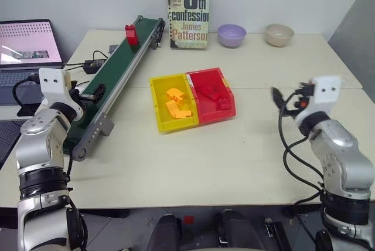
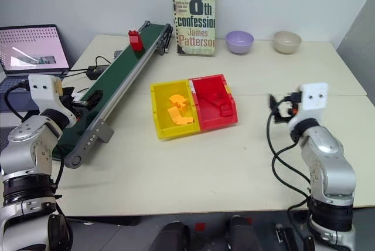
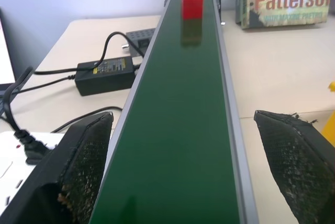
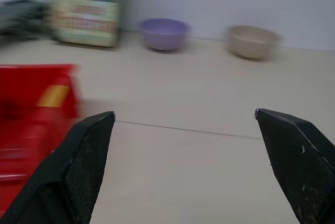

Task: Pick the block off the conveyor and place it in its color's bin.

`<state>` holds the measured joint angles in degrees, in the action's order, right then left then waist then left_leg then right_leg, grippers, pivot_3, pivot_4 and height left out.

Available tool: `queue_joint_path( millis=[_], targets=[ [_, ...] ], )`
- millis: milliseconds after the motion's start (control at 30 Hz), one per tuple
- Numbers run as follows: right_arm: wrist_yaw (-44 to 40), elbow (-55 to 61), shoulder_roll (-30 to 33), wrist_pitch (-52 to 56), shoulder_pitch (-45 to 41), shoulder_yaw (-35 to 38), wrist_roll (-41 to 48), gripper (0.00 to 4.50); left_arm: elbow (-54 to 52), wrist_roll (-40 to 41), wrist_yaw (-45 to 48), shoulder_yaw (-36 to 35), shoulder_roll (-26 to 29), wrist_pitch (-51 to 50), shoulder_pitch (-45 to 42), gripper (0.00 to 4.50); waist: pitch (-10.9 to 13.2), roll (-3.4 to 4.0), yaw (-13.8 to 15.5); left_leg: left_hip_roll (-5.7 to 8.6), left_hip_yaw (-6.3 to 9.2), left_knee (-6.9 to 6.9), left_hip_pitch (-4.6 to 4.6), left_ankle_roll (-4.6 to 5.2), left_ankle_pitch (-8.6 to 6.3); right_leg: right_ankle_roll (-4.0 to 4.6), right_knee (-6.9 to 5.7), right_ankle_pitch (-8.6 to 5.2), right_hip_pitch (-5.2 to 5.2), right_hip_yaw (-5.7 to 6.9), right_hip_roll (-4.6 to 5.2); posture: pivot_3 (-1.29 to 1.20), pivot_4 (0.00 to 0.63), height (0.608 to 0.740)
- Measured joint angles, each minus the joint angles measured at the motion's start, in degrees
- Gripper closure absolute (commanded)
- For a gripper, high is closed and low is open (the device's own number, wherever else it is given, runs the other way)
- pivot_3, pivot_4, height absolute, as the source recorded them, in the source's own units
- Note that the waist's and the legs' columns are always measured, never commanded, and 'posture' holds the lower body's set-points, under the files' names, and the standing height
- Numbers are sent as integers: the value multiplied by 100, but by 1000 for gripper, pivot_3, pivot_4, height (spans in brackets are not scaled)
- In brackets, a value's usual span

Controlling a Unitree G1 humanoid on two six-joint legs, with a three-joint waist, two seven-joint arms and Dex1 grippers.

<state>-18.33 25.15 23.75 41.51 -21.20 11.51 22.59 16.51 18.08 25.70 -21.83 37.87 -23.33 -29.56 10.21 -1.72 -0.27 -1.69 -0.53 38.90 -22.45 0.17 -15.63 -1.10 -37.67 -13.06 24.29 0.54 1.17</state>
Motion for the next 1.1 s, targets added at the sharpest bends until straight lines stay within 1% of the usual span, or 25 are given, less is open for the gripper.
queue_joint_path(
  millis=[33,133,300,400,567,833,1100],
  targets=[
    [-374,74,233,146,-139,-148,286,0,47,0,17,12,0,0,-56,10,2,3,0,2,-1,-3,-1,0,0,1,2,0,1,-1,0,0,150,740],
    [-1200,267,649,453,-351,-358,885,0,187,-10,50,22,0,13,-121,10,1,1,11,3,5,-5,-4,0,0,1,9,0,-3,5,3,0,150,740],
    [-1874,592,821,851,-557,-676,1703,0,364,-50,78,129,-6,34,-189,10,1,0,16,4,9,-6,-15,0,-1,1,19,0,0,5,8,0,150,740],
    [-1912,764,822,907,-657,-831,1855,0,363,-51,83,131,-7,39,-200,10,1,0,14,3,7,-6,-14,0,-1,1,20,0,-1,5,9,0,150,740],
    [-1770,795,735,903,-767,-847,1916,0,364,-51,103,138,-7,41,-204,10,1,0,15,3,8,-5,-14,0,-1,1,20,0,-1,4,11,0,150,740],
    [-1788,852,777,892,-762,-1015,1925,0,538,-140,71,248,-18,172,-422,10,1,0,16,3,8,-5,-17,0,-1,1,24,0,-1,4,11,0,150,740],
    [-1757,965,777,902,-761,-1018,2050,0,725,-204,-9,308,-56,256,-458,10,1,0,16,3,11,-5,-18,0,-1,1,26,0,-1,5,11,0,150,740]
  ],
)
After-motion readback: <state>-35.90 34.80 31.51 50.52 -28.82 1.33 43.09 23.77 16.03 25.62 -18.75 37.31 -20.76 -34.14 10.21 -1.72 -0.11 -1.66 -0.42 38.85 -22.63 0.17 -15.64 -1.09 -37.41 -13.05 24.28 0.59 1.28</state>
